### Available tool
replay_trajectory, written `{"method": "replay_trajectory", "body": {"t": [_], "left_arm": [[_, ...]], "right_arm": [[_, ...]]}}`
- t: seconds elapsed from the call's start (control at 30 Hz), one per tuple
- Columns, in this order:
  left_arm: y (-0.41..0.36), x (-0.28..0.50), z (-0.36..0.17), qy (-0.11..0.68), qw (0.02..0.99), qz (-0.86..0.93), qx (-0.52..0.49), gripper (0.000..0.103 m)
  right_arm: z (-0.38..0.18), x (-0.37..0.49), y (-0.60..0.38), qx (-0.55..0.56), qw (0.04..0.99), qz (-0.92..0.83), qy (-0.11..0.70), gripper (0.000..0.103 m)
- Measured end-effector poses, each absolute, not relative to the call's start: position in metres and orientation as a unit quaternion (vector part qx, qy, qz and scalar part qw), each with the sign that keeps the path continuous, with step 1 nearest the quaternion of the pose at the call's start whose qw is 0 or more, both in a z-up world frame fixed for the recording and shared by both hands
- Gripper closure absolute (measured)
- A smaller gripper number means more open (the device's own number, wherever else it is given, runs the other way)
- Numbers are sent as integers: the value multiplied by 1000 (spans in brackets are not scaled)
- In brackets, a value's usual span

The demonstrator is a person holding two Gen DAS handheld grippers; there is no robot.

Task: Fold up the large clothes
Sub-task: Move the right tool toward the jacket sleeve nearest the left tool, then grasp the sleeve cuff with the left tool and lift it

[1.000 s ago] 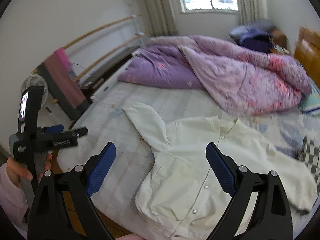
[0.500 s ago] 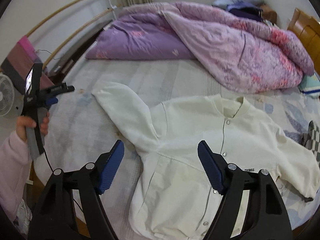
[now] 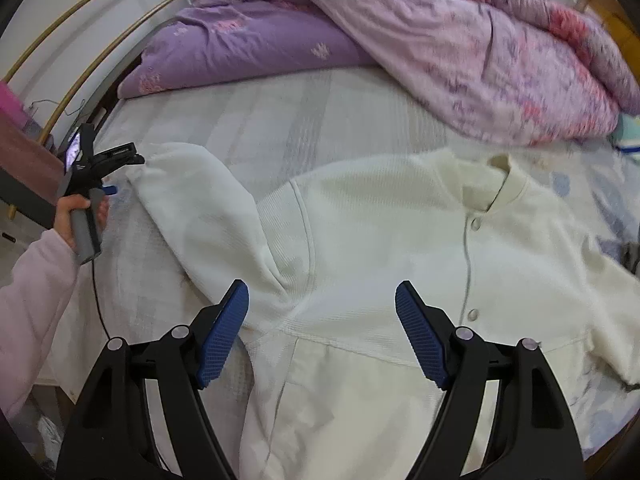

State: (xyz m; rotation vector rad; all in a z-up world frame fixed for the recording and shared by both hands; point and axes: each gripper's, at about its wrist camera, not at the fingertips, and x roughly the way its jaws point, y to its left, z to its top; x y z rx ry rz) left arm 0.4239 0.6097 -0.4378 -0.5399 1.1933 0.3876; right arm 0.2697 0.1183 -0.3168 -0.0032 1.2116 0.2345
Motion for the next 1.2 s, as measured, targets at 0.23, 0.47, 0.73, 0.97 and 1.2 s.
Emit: {"method": "replay_trajectory", "body": {"t": [0.23,0.47,0.73,0.97,1.2], "left_arm": [[605,430,-436,549,797,161,-192,86],[590,387,-354,503,842,187,-63,87],[605,313,-307,506,832,221,-45,88],[605,249,-306,524,811,246,-85,88],[570,226,-275,504,824,253,-57,89]], "right_arm": [[-350,287,124,23,806,124,579,39],[-377,302,130,51,786,145,598,93],[-414,293,149,51,745,152,647,100],[-490,281,154,70,713,127,686,102],[-474,278,151,71,714,116,687,101]]}}
